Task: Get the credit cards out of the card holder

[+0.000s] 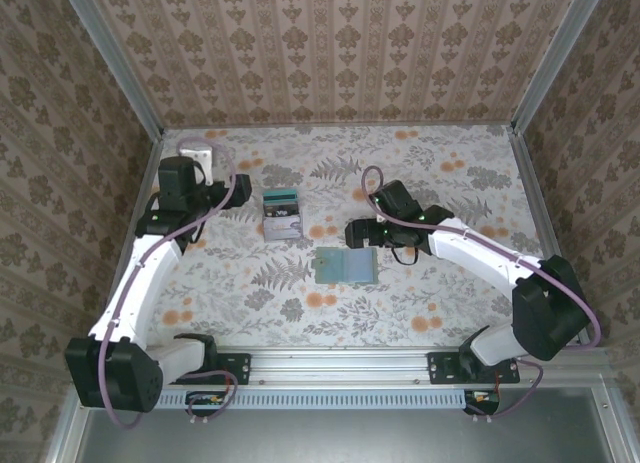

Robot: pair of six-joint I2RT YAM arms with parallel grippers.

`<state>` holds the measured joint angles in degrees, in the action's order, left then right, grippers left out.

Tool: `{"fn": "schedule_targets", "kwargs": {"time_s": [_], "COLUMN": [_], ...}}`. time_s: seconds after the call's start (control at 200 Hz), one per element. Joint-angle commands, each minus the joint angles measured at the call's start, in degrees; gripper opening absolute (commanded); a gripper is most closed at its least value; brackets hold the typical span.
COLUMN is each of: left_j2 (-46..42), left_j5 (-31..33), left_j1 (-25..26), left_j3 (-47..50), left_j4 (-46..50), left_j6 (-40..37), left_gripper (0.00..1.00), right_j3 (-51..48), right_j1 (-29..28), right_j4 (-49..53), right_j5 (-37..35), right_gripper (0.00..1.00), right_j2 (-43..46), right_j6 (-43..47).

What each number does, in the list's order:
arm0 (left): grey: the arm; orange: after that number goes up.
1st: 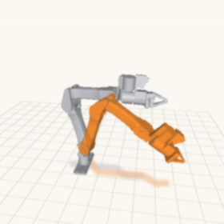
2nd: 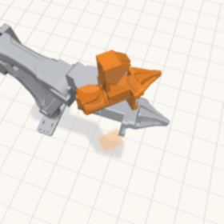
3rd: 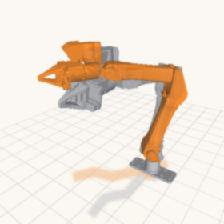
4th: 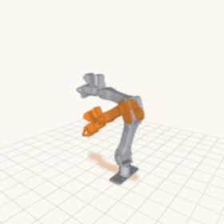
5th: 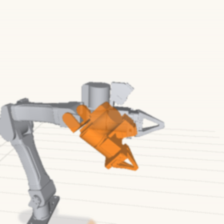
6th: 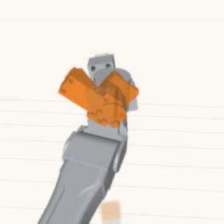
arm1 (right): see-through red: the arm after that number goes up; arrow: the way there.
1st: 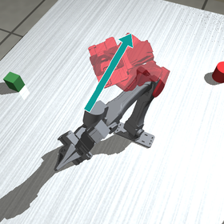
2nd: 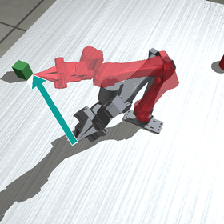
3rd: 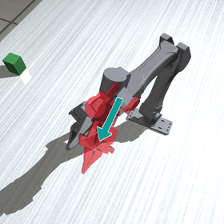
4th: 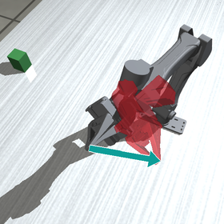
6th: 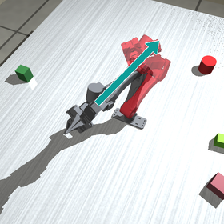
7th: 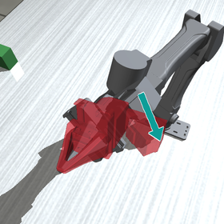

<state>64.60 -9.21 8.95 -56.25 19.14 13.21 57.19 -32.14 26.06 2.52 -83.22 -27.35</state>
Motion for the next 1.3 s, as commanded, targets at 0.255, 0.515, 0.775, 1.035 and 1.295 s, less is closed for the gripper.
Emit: {"fn": "schedule_targets", "kwargs": {"time_s": [0.255,0.515,0.775,1.035,1.295], "left_j2": [-0.9,-0.37,5.16,16.13,24.35], "left_j5": [-3.19,-1.53,-1.21,-3.93,-5.38], "left_j1": [4.06,15.54,28.14,34.38,36.33], "left_j3": [7.68,14.17,16.87,13.41,8.11], "left_j4": [4.95,1.66,-4.08,-8.63,-8.41], "left_j6": [19.46,28.07,34.38,35.05,32.93], "left_gripper": [0.85,0.72,0.61,0.45,0.37], "right_j3": [-7.06,-10.82,-13.0,-13.86,-14.41], "right_j1": [-0.03,-0.21,-0.47,-0.55,-0.55], "right_j4": [-1.24,-5.03,-6.84,-7.85,-7.95], "right_j5": [1.48,2.65,2.9,2.48,2.38], "right_gripper": [0.25,0.06,0.0,0.0,0.0], "right_j2": [-1.38,-3.34,-5.45,-7.19,-7.43], "right_j6": [-3.85,-5.7,-5.96,-6.31,-6.58]}}
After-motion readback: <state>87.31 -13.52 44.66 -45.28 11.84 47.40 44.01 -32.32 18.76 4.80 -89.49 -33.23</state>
